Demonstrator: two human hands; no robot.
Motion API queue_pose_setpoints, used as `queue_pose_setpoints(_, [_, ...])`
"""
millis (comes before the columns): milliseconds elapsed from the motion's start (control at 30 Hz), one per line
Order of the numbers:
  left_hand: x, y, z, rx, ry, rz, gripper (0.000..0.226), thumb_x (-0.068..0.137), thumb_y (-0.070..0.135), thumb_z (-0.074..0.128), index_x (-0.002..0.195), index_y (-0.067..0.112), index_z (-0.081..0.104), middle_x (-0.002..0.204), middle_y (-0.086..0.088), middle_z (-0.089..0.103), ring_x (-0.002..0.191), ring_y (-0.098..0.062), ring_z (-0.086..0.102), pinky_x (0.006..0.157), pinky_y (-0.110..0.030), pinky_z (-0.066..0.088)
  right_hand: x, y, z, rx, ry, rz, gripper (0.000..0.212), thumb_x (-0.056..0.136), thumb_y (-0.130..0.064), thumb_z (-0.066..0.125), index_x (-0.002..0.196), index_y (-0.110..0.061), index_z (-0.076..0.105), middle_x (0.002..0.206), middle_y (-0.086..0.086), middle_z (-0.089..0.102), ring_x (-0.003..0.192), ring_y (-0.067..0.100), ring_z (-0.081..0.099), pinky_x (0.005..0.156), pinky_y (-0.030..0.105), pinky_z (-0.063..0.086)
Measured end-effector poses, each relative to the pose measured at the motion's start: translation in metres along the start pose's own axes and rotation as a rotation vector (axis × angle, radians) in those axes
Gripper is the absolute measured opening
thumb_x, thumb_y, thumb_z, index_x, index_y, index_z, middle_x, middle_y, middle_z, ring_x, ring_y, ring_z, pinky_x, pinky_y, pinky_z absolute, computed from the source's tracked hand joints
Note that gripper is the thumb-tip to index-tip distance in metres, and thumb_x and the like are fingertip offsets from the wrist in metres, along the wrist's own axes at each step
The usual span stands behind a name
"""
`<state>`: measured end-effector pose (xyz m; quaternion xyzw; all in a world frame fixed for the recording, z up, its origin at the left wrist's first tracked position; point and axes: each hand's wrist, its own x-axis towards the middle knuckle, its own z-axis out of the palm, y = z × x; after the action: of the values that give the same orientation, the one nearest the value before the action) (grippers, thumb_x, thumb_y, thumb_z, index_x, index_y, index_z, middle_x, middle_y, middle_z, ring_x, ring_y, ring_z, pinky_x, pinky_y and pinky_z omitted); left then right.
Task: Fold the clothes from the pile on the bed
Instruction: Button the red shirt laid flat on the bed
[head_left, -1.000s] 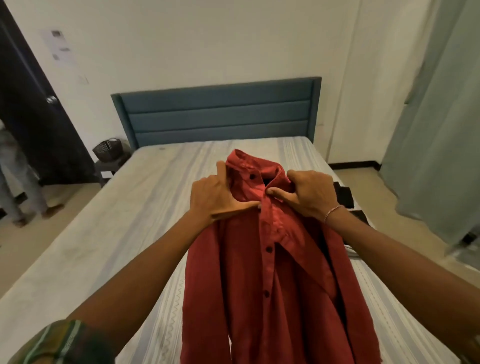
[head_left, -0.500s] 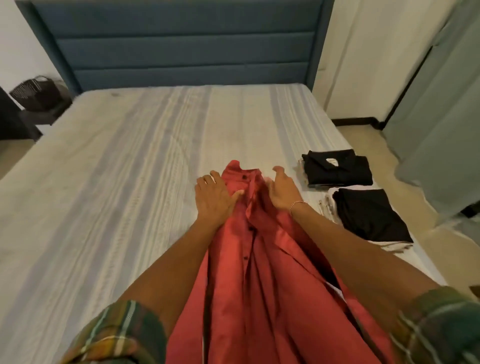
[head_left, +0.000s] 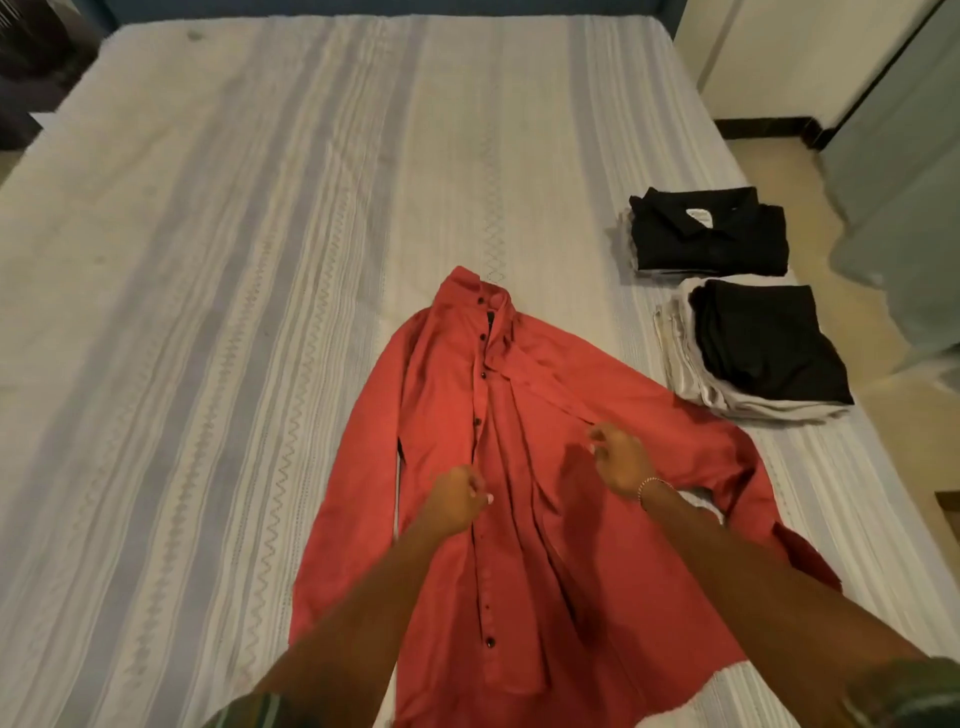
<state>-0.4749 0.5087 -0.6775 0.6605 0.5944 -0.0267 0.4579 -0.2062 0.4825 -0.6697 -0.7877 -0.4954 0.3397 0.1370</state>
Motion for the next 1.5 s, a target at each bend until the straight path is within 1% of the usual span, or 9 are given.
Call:
queue_pose_setpoints(200, [-0.024, -0.009, 0.052, 0.160, 0.037, -0.196, 0.042, 0.096, 0.032, 0.064, 0.120, -0.002, 0.057, 0.125, -0.019, 0.062, 0.121, -0.036, 0.057, 0.097, -0.039, 0.041, -0.015, 0.058, -0.002, -0.140, 0.041, 0.090, 0.033, 0.081, 0.010, 0.053, 0.113, 0.005, 0.052, 0.116, 0.029, 0.058, 0.105, 0.048, 0.058, 0.084, 0.047, 0.046])
queue_pose_setpoints(500, [-0.050, -0.015, 0.096, 0.051, 0.132, -0.497, 0.036, 0.093, 0.030, 0.061, 0.122, 0.009, 0.060, 0.125, -0.013, 0.063, 0.117, -0.034, 0.062, 0.095, -0.041, 0.052, -0.033, 0.118, -0.011, -0.398, 0.091, 0.295, 0.032, 0.098, -0.026, 0.055, 0.122, -0.006, 0.057, 0.129, 0.020, 0.059, 0.122, 0.040, 0.055, 0.097, 0.049, 0.046])
queue_pose_setpoints(667, [-0.058, -0.022, 0.110, -0.074, 0.147, -0.422, 0.022, 0.081, 0.026, 0.076, 0.080, 0.011, 0.061, 0.098, -0.012, 0.072, 0.092, -0.032, 0.069, 0.080, -0.039, 0.057, -0.040, 0.133, -0.015, -0.309, 0.047, 0.367, 0.071, 0.085, -0.044, 0.074, 0.133, 0.000, 0.046, 0.135, 0.025, 0.050, 0.123, 0.045, 0.053, 0.097, 0.047, 0.046])
queue_pose_setpoints(800, [-0.071, -0.018, 0.118, -0.097, 0.179, -0.303, 0.034, 0.080, 0.012, 0.074, 0.062, 0.019, 0.046, 0.075, -0.007, 0.066, 0.077, -0.029, 0.068, 0.069, -0.033, 0.052, -0.046, 0.130, -0.017, -0.153, 0.006, 0.357, 0.053, 0.090, -0.046, 0.064, 0.113, 0.001, 0.067, 0.122, 0.028, 0.064, 0.113, 0.042, 0.063, 0.093, 0.043, 0.051])
queue_pose_setpoints(967, [-0.089, -0.003, 0.120, -0.085, 0.230, -0.147, 0.032, 0.077, 0.000, 0.066, 0.064, 0.018, 0.043, 0.058, 0.003, 0.049, 0.079, -0.037, 0.067, 0.063, -0.032, 0.042, -0.081, 0.074, -0.023, 0.013, 0.244, 0.185, 0.036, 0.096, -0.038, 0.058, 0.096, -0.003, 0.066, 0.101, 0.026, 0.070, 0.101, 0.044, 0.065, 0.078, 0.043, 0.048])
queue_pose_setpoints(1133, [-0.108, 0.032, 0.113, 0.422, 0.266, -0.005, 0.028, 0.094, 0.005, 0.052, 0.121, 0.012, 0.053, 0.127, -0.013, 0.051, 0.100, -0.037, 0.066, 0.079, -0.045, 0.050, -0.143, -0.004, -0.006, -0.102, 0.197, -0.092, 0.053, 0.091, -0.022, 0.067, 0.135, -0.019, 0.038, 0.107, 0.011, 0.068, 0.097, 0.037, 0.066, 0.073, 0.039, 0.044])
queue_pose_setpoints(1267, [-0.124, 0.045, 0.118, 0.536, 0.272, 0.034, 0.029, 0.098, 0.004, 0.045, 0.125, 0.012, 0.049, 0.128, -0.012, 0.043, 0.102, -0.034, 0.062, 0.078, -0.044, 0.049, -0.172, -0.011, 0.047, -0.099, -0.072, -0.220, 0.088, 0.082, -0.007, 0.066, 0.156, -0.022, 0.020, 0.102, 0.009, 0.069, 0.089, 0.034, 0.067, 0.067, 0.035, 0.045])
queue_pose_setpoints(1367, [-0.130, 0.029, 0.133, 0.517, 0.207, 0.005, 0.032, 0.098, 0.003, 0.046, 0.129, 0.011, 0.049, 0.131, -0.013, 0.046, 0.106, -0.036, 0.062, 0.083, -0.046, 0.049, -0.182, 0.017, 0.069, -0.206, -0.160, -0.032, 0.047, 0.088, -0.016, 0.065, 0.131, -0.010, 0.049, 0.113, 0.014, 0.066, 0.103, 0.037, 0.064, 0.079, 0.039, 0.049])
queue_pose_setpoints(1500, [-0.136, 0.009, 0.156, 0.488, 0.135, 0.033, 0.036, 0.099, 0.008, 0.048, 0.135, 0.013, 0.049, 0.130, -0.012, 0.049, 0.109, -0.037, 0.062, 0.084, -0.047, 0.047, -0.194, 0.043, 0.081, -0.197, -0.062, -0.186, 0.026, 0.090, -0.018, 0.064, 0.115, -0.019, 0.056, 0.099, 0.006, 0.072, 0.092, 0.033, 0.067, 0.081, 0.039, 0.046])
